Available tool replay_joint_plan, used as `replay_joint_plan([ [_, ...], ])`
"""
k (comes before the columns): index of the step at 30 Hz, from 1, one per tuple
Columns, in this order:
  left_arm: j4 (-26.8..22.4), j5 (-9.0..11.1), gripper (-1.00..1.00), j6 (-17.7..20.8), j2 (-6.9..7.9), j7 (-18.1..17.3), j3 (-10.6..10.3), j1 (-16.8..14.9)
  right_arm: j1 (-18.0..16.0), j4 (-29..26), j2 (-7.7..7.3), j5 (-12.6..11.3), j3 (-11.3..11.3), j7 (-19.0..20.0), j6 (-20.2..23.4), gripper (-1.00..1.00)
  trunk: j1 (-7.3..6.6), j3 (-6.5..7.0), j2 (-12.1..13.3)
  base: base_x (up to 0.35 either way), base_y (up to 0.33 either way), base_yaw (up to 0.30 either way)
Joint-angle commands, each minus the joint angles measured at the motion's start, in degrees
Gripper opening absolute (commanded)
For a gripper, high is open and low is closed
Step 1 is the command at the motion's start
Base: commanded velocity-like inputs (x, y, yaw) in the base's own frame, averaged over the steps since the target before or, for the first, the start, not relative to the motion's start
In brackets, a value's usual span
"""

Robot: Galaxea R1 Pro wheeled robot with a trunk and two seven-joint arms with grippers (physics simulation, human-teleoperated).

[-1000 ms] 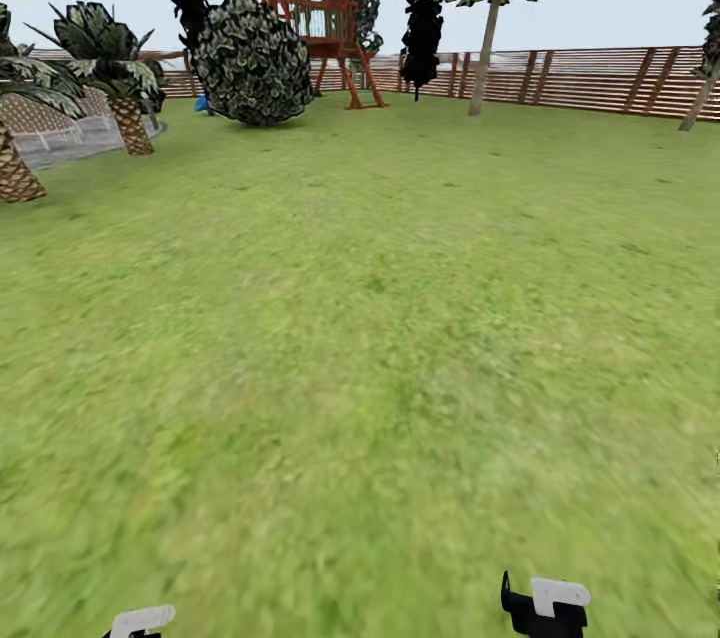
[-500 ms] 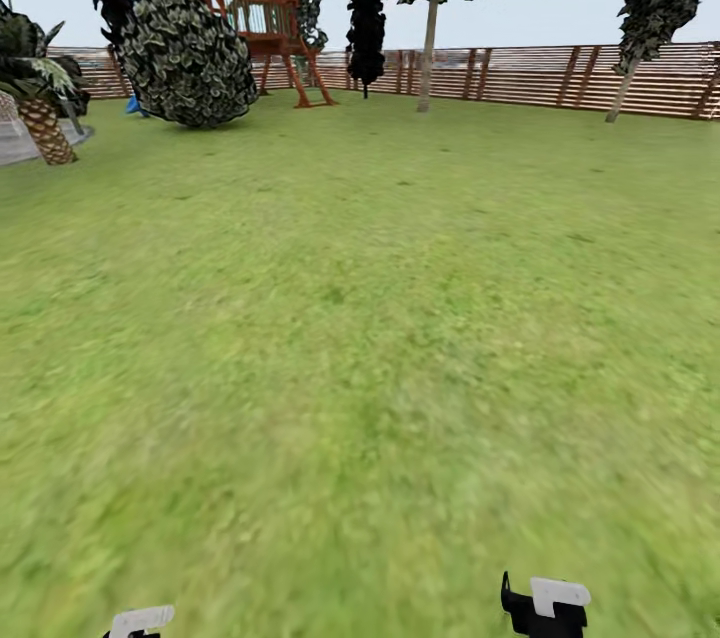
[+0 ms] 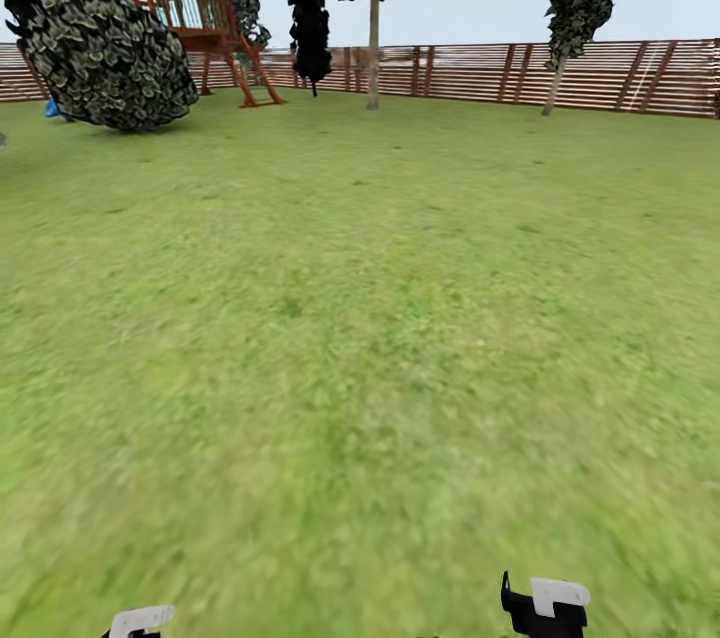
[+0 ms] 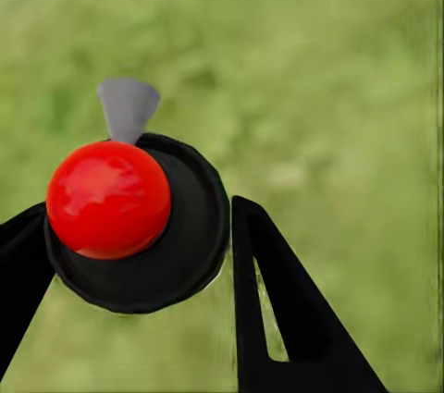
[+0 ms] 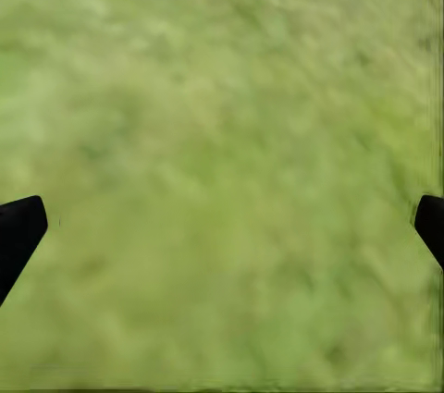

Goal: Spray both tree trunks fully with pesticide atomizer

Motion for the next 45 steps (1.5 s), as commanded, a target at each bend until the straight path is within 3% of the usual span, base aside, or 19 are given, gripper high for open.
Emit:
replay_joint_plan([
  [1,-0.03,-0.56,-1.0,-0.2,-0.03,-0.05,0.49,-0.03,-0.05,0.06,0.01,0.61,-0.4,-0.25,-0.14,1.0,-0.01,-0.06,-0.02,0.149,0.0,-0.289],
  [45,-0.08,0.24,-1.0,-0.13,-0.04,-0.05,0.54,-0.03,-0.05,0.08,0.01,0.78,-0.32,-0.16,-0.16,1.0,-0.01,-0.1,-0.02,0.334,0.0,-0.013],
])
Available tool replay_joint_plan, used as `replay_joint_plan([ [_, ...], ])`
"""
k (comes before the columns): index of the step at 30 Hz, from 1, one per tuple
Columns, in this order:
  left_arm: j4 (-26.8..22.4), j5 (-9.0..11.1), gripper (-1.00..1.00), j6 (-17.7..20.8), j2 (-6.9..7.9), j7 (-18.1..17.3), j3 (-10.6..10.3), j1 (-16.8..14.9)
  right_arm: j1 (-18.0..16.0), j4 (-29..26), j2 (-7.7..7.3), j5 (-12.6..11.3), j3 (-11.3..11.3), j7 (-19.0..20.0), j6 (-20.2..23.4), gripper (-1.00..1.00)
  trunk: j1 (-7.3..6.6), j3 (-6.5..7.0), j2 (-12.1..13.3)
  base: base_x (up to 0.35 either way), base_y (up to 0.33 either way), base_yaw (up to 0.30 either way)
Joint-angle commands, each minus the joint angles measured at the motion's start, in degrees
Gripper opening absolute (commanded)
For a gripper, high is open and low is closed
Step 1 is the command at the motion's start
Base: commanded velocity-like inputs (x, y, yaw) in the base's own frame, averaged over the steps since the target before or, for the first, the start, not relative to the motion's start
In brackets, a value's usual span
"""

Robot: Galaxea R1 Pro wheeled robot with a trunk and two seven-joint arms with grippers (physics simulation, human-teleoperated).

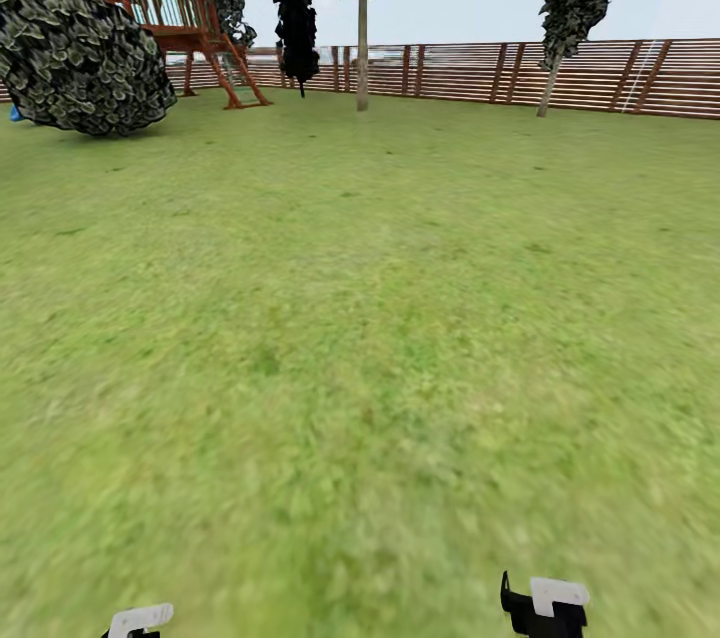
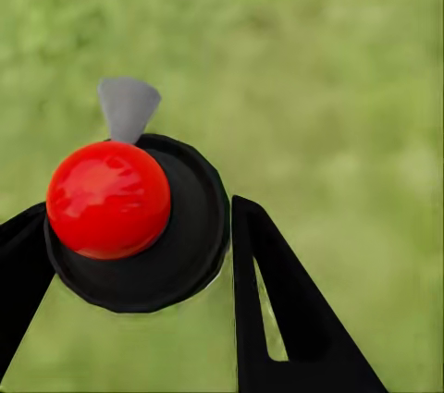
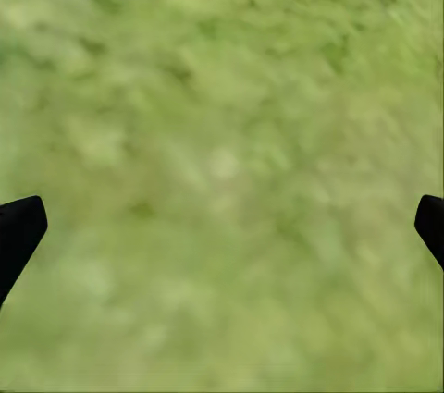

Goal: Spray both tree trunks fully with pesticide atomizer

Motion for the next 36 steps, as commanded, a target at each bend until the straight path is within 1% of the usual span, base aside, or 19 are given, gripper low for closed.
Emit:
replay_joint_plan([
  [1,0.06,-0.59,-1.0,-0.21,0.0,-0.05,0.49,-0.04,-0.04,0.07,0.0,0.61,-0.4,-0.25,-0.15,1.0,0.03,-0.04,-0.02,0.338,0.0,0.0],
  [25,0.15,-0.59,-1.0,-0.21,-0.03,-0.05,0.44,-0.04,-0.04,0.07,0.0,0.61,-0.4,-0.25,-0.1,1.0,0.03,-0.04,-0.02,0.338,0.0,0.0],
  [36,0.15,-0.59,-1.0,-0.21,0.0,-0.05,0.46,-0.04,-0.04,0.07,0.0,0.61,-0.4,-0.25,-0.12,1.0,0.03,0.81,-0.02,0.338,0.0,0.0],
])
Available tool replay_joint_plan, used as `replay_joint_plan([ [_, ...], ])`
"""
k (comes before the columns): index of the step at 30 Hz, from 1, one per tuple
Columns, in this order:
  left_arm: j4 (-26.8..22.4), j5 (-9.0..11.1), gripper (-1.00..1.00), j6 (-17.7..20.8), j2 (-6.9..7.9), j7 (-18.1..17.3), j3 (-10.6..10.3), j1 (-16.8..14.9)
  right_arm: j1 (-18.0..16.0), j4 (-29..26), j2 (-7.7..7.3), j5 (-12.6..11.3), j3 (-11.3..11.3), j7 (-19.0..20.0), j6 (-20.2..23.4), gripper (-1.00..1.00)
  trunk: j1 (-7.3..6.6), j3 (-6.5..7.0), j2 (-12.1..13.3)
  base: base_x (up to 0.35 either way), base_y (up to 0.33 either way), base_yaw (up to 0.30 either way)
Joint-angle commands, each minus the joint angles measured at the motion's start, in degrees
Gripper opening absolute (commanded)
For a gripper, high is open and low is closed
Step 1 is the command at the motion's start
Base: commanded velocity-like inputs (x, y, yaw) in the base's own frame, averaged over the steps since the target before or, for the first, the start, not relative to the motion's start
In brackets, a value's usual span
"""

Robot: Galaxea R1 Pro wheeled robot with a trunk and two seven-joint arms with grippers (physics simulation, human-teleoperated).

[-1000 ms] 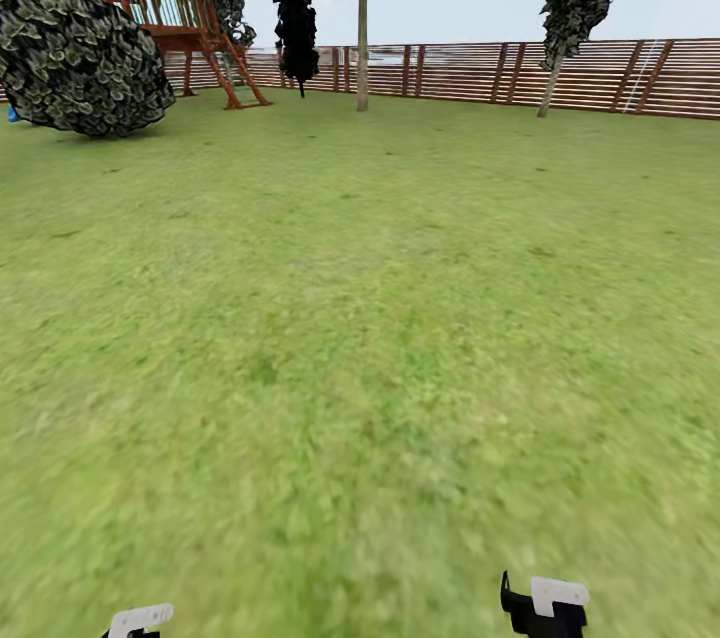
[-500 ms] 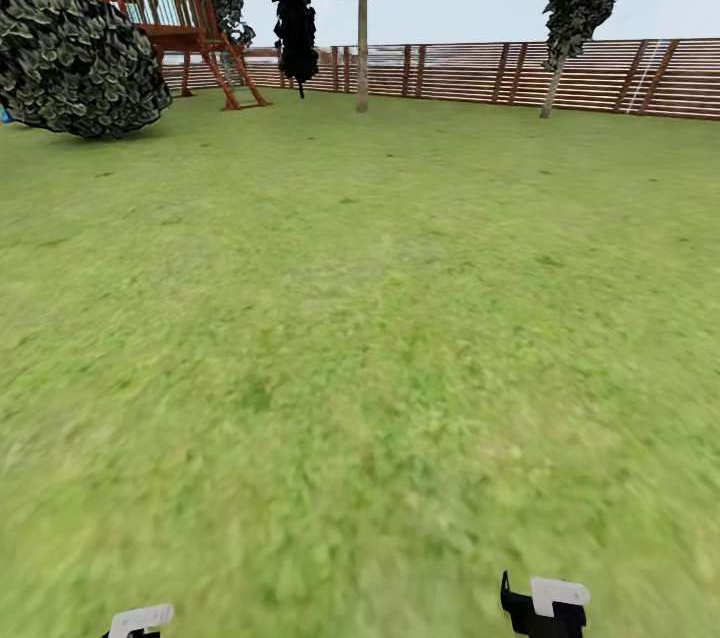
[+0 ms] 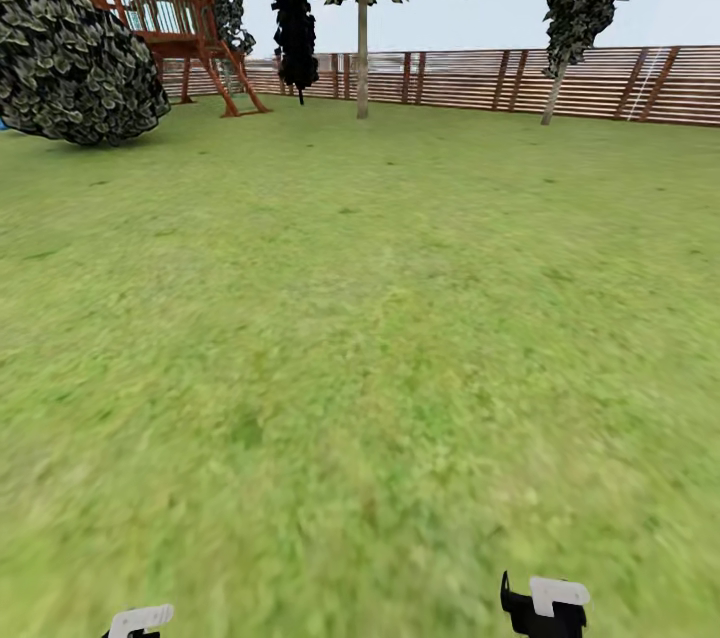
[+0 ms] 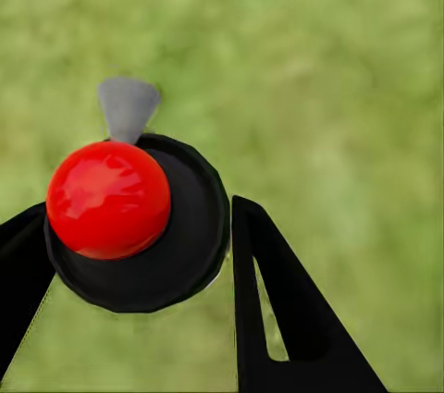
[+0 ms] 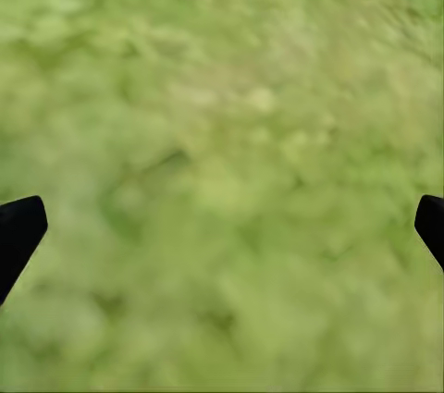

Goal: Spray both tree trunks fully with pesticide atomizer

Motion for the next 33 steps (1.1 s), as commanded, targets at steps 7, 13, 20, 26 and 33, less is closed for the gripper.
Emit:
replay_joint_plan([
  [7,0.06,-0.58,-1.0,-0.21,-0.03,-0.05,0.48,-0.04,-0.04,0.07,0.0,0.61,-0.4,-0.25,-0.12,1.0,0.03,0.1,-0.02,0.338,0.0,0.0],
  [13,0.06,-0.58,-1.0,-0.21,-0.02,-0.05,0.48,-0.04,-0.04,0.07,0.0,0.61,-0.4,-0.25,-0.12,1.0,0.03,0.1,-0.02,0.338,0.0,0.0],
  [20,0.06,-0.58,-1.0,-0.21,-0.03,-0.05,0.48,-0.04,-0.04,0.07,0.0,0.61,-0.4,-0.25,-0.1,1.0,0.03,0.1,-0.02,0.338,0.0,0.0],
  [26,0.06,-0.58,-1.0,-0.21,-0.02,-0.05,0.48,-0.04,-0.04,0.07,0.0,0.61,-0.4,-0.25,-0.11,1.0,0.03,0.1,-0.02,0.338,0.0,0.0],
  [33,0.06,-0.58,-1.0,-0.21,-0.02,-0.05,0.48,-0.04,-0.04,0.07,0.0,0.61,-0.4,-0.25,-0.1,1.0,0.03,0.1,-0.02,0.338,0.0,0.0],
])
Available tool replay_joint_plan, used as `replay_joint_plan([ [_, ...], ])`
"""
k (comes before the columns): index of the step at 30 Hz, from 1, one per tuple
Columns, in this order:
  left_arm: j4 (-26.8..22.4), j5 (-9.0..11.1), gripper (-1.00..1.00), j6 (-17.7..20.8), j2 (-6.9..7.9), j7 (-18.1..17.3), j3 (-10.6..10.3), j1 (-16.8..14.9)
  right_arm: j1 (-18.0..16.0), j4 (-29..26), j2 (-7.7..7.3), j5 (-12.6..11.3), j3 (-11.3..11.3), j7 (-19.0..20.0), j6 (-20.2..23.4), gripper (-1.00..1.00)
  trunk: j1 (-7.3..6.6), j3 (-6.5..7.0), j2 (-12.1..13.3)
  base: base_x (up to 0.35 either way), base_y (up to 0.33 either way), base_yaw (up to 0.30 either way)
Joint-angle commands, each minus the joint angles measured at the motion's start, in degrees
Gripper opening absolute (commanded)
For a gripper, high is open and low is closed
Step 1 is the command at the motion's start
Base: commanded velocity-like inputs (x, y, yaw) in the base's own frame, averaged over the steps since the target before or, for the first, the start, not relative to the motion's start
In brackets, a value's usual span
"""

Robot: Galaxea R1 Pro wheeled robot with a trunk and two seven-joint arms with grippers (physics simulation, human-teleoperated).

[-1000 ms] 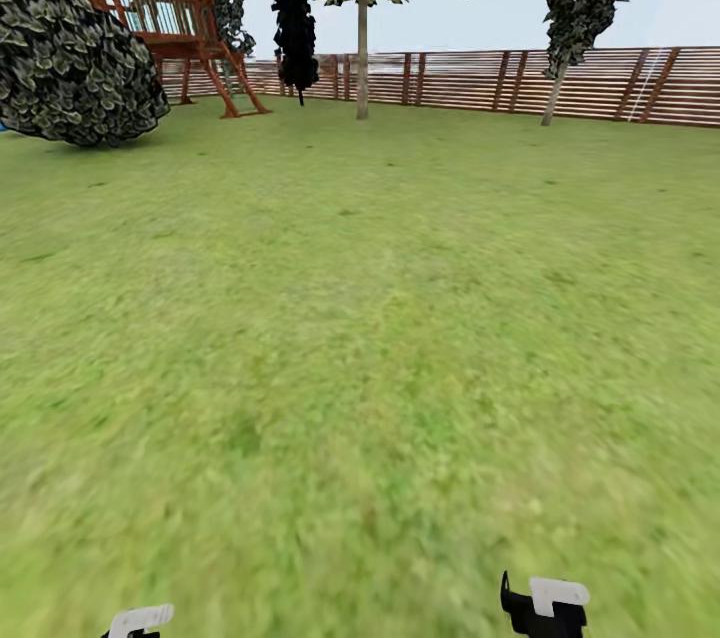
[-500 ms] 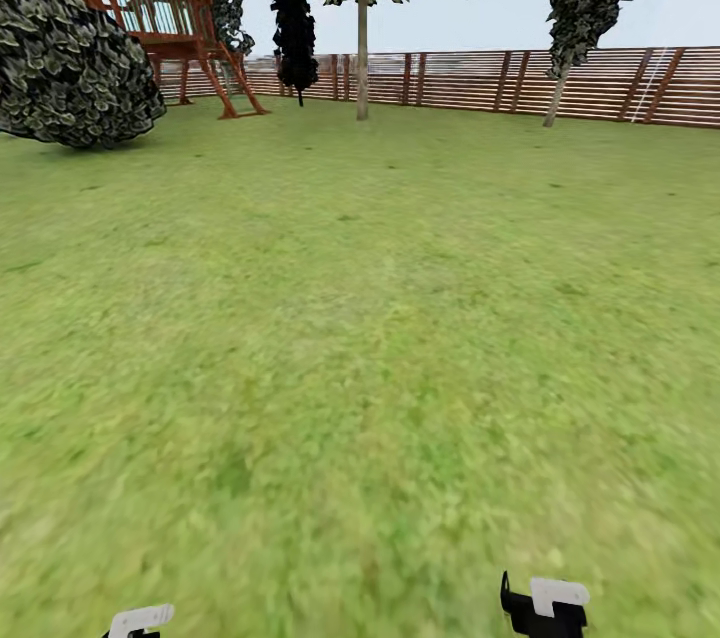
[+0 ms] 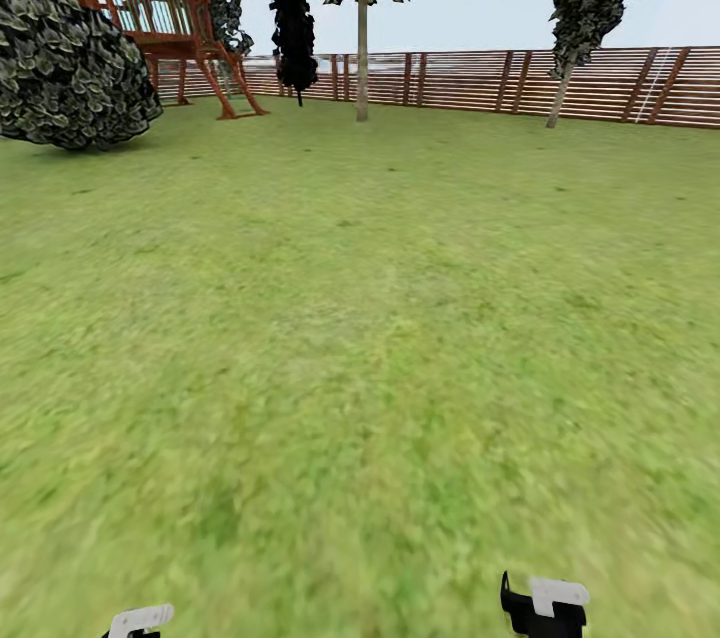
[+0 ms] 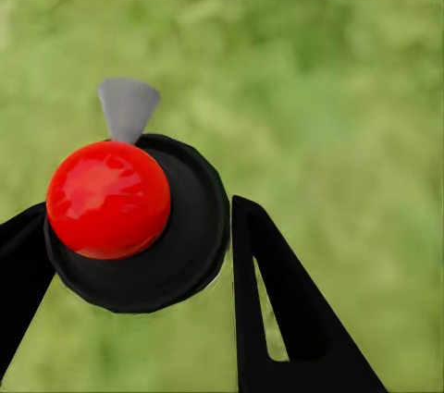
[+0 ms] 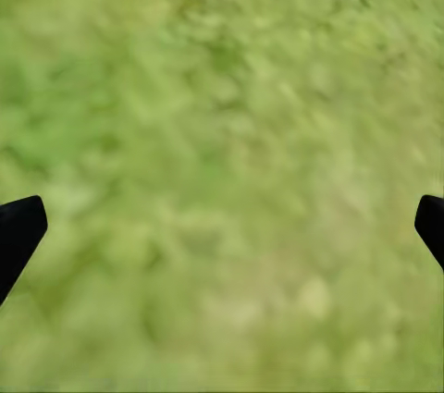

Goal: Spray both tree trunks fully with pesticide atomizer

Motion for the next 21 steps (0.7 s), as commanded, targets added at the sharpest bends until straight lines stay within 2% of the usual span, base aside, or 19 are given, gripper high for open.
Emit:
replay_joint_plan([
  [1,0.06,-0.58,-1.0,-0.21,-0.01,-0.05,0.5,-0.04,-0.04,0.07,0.0,0.61,-0.4,-0.25,-0.13,1.0,0.03,-0.05,-0.02,0.337,0.0,0.0],
  [21,0.06,-0.58,-1.0,-0.21,-0.01,-0.05,0.5,-0.04,-0.04,0.07,0.0,0.61,-0.4,-0.24,-0.13,1.0,0.03,-0.05,-0.02,0.338,0.0,0.0],
])
